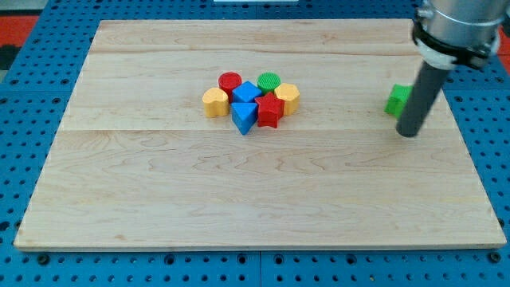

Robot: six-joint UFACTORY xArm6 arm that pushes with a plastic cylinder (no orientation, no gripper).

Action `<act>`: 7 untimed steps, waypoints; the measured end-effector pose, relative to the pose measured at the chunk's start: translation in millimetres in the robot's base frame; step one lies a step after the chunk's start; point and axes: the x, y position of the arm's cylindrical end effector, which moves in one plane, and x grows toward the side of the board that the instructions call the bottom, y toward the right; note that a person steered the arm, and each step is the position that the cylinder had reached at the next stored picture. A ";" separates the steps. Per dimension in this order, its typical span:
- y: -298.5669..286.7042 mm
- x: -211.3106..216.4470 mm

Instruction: Slightly push the green star towards top right side of the board

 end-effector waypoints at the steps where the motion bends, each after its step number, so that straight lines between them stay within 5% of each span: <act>1: 37.0 -24.3; 7: -43.1 -153.9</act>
